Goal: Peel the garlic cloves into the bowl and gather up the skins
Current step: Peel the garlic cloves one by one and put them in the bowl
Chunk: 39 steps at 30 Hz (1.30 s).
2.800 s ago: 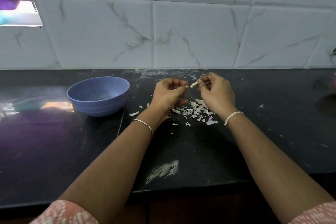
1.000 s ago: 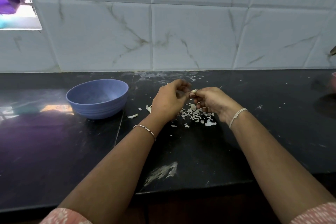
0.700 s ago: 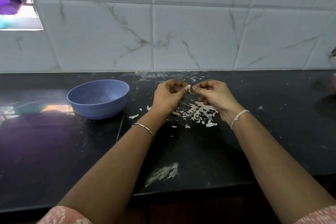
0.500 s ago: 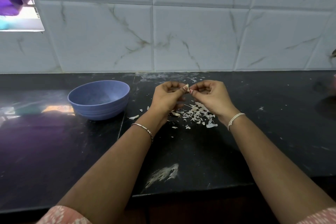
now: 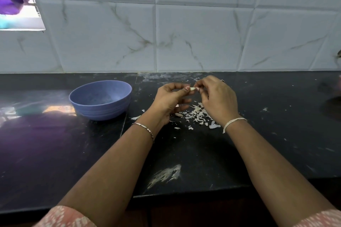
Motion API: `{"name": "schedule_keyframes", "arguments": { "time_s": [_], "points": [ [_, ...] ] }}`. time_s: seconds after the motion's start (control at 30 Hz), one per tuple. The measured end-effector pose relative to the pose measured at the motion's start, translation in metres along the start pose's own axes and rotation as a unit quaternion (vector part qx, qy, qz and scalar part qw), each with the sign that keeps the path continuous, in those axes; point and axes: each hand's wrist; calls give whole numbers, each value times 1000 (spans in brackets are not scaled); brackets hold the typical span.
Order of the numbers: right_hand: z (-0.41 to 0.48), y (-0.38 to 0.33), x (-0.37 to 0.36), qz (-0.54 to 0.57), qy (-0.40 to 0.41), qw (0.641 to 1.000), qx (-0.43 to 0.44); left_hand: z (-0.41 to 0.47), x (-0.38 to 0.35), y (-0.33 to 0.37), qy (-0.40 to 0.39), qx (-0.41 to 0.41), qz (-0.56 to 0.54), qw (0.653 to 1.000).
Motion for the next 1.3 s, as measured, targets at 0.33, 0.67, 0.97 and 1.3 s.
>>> {"name": "schedule_keyframes", "arguments": {
  "time_s": [0.33, 0.67, 0.97, 1.3],
  "points": [
    [1, -9, 0, -4, 0, 998, -60, 1, -5, -4, 17, -77, 33, 996],
    [8, -4, -14, 318, -100, 916, -224, 11, -1, -11, 94, -267, 367, 886],
    [8, 2, -13, 326, -97, 915, -217, 8, -4, -10, 54, -226, 269, 935],
    [6, 2, -10, 223, -94, 960, -138, 15, 1, -9, 39, -156, 180, 971]
  ]
}}
Point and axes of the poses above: each hand's wrist, its own z-axis towards the middle knuckle, its own x-axis out of the back of the hand, y = z × x, and after that the axes turned 3 degrees about -x, right-handed
